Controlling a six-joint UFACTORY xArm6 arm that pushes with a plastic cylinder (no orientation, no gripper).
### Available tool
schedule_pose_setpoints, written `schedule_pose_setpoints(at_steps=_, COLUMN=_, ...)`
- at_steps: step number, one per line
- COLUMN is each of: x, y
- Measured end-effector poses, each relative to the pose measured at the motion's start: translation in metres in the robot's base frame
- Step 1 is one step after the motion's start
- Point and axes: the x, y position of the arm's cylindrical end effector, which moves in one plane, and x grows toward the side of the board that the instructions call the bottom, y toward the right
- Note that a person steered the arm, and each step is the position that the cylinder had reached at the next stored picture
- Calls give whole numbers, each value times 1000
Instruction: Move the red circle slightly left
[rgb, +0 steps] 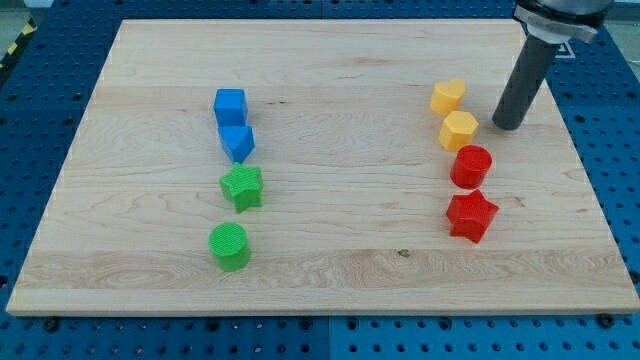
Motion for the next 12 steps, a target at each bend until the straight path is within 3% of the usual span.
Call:
schedule_pose_setpoints(at_steps=5, x=13, y=-63)
schedule_pose_setpoints(at_steps=6, x=14, y=-56)
schedule_pose_setpoints(at_steps=8, x=65, y=11)
schedule_pose_setpoints(at_steps=9, x=66, y=11)
schedule_pose_setpoints(at_steps=12, x=66, y=-52)
